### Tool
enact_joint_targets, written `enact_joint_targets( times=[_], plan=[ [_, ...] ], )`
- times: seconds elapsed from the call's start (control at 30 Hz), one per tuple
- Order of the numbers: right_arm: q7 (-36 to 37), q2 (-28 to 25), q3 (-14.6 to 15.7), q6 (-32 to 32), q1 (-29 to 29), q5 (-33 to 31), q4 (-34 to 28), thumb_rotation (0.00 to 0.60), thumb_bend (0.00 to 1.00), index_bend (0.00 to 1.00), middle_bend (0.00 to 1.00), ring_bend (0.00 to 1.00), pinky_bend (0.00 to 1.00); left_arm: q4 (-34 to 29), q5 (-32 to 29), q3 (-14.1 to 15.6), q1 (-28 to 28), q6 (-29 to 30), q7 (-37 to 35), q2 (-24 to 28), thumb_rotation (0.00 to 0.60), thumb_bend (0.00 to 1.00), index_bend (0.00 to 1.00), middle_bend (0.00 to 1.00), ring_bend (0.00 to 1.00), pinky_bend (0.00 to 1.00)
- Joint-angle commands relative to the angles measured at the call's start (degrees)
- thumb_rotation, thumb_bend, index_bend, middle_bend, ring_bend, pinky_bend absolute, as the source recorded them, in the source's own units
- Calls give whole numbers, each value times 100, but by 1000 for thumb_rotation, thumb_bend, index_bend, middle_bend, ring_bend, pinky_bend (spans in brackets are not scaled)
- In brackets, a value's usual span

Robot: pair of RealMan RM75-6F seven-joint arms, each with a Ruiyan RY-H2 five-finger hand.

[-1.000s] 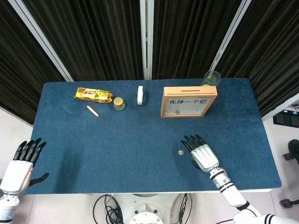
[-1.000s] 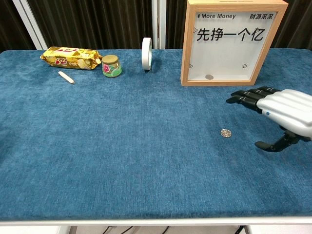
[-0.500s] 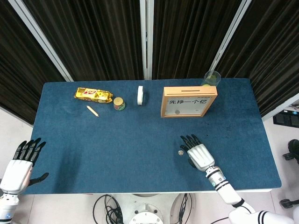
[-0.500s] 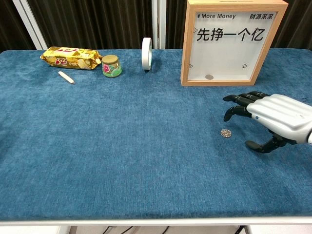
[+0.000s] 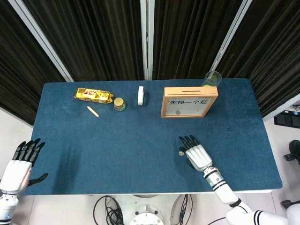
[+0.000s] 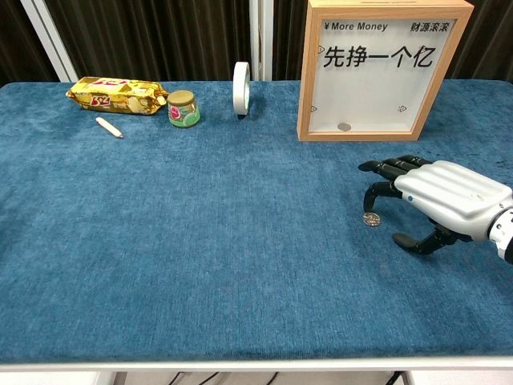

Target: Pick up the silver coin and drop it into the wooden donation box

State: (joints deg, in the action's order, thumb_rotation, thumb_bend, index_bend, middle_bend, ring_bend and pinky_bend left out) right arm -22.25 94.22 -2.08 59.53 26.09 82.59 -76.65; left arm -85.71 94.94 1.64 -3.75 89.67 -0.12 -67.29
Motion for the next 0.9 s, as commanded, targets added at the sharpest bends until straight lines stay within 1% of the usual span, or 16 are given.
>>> enact_joint_targets(
  times=[0.03,0.23,0.53,0.9],
  plan=[
    [12,19,8,10,8,-4,10,600,327,324,0,0,0,17,1,1,3,8,-24,-2,600,113,72,0,0,0],
    [35,67,36,75,16,25,35,600,327,332,0,0,0,41,3,0,1,16,-62,-2,600,112,72,0,0,0],
    [-1,119,46,153,12,4,81,600,330,374,0,0,0,84,-19,0,5,12,-112,-13,600,112,73,0,0,0],
    [-56,177,44,122,49,-65,146,600,333,377,0,0,0,121,-43,-4,4,5,-151,-19,600,112,72,0,0,0]
  ],
)
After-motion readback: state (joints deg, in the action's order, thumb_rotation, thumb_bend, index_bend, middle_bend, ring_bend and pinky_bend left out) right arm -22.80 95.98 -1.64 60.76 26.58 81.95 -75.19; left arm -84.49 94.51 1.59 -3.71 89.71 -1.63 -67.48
